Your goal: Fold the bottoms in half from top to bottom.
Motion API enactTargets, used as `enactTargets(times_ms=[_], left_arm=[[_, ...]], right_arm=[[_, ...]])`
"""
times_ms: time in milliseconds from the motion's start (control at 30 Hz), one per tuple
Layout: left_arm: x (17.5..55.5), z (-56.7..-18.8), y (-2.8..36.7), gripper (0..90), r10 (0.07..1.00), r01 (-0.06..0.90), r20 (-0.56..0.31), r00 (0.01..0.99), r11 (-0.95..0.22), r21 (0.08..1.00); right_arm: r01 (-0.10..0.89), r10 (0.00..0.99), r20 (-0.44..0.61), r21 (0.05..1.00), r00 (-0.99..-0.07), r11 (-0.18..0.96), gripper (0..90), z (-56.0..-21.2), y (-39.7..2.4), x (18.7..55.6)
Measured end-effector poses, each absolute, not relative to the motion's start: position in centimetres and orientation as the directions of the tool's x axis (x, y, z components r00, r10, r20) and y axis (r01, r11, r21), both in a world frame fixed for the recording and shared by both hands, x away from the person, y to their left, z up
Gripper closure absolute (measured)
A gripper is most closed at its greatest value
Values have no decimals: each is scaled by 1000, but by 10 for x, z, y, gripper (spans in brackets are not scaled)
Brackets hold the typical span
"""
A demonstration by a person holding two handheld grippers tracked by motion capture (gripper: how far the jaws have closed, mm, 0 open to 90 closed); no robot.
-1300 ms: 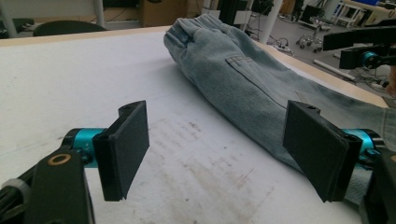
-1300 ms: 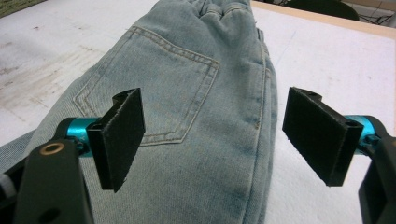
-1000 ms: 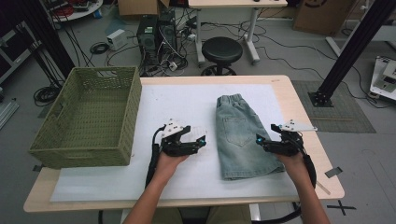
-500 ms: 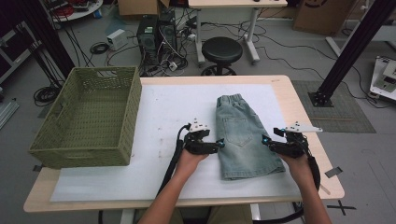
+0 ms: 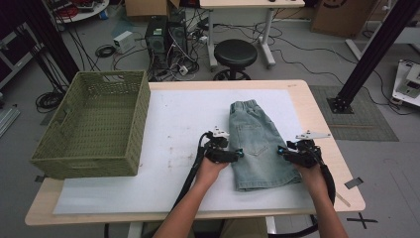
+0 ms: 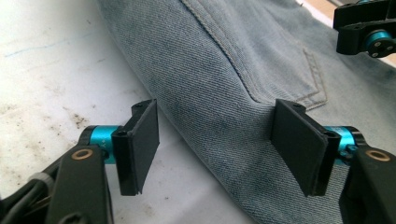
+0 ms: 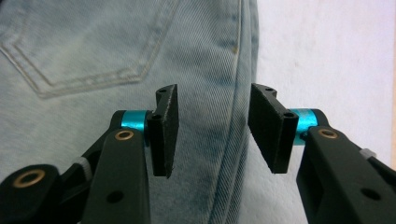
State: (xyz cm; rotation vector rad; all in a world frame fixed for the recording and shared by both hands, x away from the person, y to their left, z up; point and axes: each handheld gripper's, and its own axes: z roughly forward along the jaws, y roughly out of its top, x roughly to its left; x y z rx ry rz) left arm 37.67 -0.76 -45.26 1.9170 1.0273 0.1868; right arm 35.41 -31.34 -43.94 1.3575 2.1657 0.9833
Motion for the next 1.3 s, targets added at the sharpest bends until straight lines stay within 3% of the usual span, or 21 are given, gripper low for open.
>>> enactTargets(times_ms=[100, 267, 467, 600, 933, 1300], left_arm=[[376, -453, -11, 431, 710, 584, -265, 652, -248, 773], [376, -453, -14, 496, 717, 589, -255, 648, -260, 765], [373, -452, -16, 684, 726, 580, -236, 646, -265, 771], [371, -449, -17, 861, 727, 561, -234, 646, -244, 791], [370, -452, -13, 872, 717, 572, -286, 636, -189, 798], [369, -450, 12, 875, 714, 577, -320, 622, -142, 804]], right_arm=[[628, 896, 35, 725, -443, 283, 548, -443, -313, 355], [644, 900, 42, 713, -434, 277, 569, -445, -314, 357], [647, 899, 55, 714, -434, 268, 623, -447, -316, 357], [648, 900, 55, 713, -432, 268, 692, -447, -317, 357], [653, 902, 60, 710, -427, 262, 803, -446, -317, 357], [683, 882, 182, 705, -435, 192, 839, -446, -311, 355]])
